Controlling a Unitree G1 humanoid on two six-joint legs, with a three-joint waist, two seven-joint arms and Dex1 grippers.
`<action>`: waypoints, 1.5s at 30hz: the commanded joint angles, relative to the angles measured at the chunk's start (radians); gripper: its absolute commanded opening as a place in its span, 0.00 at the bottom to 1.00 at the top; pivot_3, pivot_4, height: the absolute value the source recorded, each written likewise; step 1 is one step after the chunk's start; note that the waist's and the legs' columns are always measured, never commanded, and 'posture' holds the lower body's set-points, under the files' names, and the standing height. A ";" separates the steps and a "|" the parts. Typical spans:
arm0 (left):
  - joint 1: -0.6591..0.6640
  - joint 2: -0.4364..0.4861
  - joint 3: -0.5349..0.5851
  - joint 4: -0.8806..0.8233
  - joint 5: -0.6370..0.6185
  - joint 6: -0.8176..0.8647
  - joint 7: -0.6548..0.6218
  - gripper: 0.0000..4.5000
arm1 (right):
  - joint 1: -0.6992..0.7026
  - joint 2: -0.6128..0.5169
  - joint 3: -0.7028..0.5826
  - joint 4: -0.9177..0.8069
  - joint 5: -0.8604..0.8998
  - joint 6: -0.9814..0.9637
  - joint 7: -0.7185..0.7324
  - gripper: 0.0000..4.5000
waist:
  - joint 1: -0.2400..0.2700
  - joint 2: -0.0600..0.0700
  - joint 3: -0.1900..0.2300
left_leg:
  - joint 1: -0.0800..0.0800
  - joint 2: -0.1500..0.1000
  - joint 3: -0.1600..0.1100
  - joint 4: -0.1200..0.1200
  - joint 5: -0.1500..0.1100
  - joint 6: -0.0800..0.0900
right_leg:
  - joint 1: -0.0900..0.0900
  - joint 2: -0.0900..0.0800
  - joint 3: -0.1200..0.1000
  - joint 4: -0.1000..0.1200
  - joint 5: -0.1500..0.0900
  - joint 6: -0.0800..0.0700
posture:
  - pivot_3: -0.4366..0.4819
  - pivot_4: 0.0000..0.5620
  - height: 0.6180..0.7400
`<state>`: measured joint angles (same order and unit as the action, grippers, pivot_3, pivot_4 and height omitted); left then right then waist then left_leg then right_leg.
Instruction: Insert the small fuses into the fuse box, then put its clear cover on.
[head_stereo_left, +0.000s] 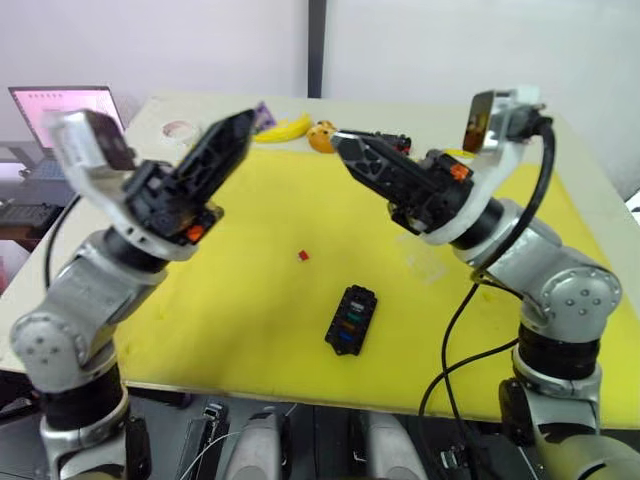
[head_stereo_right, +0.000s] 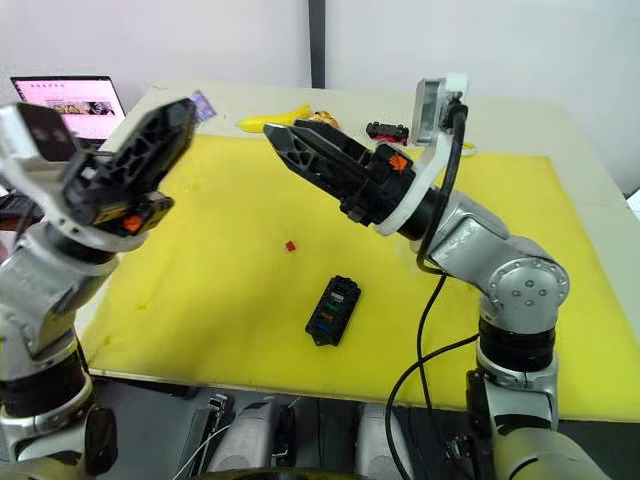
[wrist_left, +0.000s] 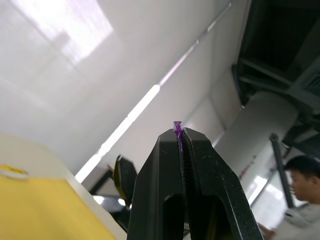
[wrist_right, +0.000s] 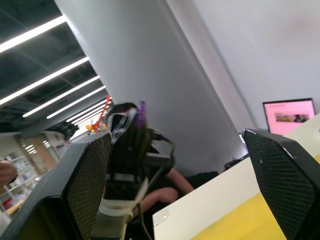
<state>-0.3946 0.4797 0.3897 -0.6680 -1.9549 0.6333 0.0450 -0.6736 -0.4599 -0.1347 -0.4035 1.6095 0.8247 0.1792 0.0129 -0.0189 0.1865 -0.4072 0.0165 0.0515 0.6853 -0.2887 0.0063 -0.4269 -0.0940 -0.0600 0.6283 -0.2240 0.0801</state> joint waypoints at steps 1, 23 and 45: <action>-0.054 0.024 -0.016 -0.074 -0.017 -0.082 0.036 0.01 | -0.040 -0.021 -0.023 0.018 0.025 0.003 0.046 1.00 | 0.001 0.000 0.000 | 0.000 0.000 0.000 0.000 0.000 0.000 | 0.000 0.000 0.000 -0.001 0.000 0.000 | 0.48 0.27 0.98; -0.304 -0.052 -0.166 0.381 -0.003 0.115 -0.237 0.01 | -0.084 0.079 -0.002 -0.077 0.075 -0.150 -0.182 1.00 | -0.002 0.000 0.000 | 0.000 0.000 0.000 0.000 0.000 0.000 | 0.000 0.004 0.000 -0.001 0.000 0.000 | 0.48 0.27 0.98; -0.344 -0.152 -0.197 0.435 0.151 0.115 -0.298 0.00 | -0.102 0.109 0.035 -0.056 0.066 -0.152 -0.181 0.60 | -0.002 0.000 0.000 | -0.001 0.000 0.000 0.000 0.000 0.000 | -0.001 0.004 0.000 -0.001 0.000 0.000 | 0.48 0.27 0.98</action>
<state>-0.7191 0.3316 0.1885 -0.2123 -1.8113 0.7572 -0.2380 -0.7438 -0.3536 -0.0963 -0.4440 1.6642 0.6785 -0.0142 0.0108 -0.0187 0.1868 -0.4079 0.0169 0.0516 0.6848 -0.2888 0.0065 -0.4277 -0.0901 -0.0601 0.6270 -0.2240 0.0803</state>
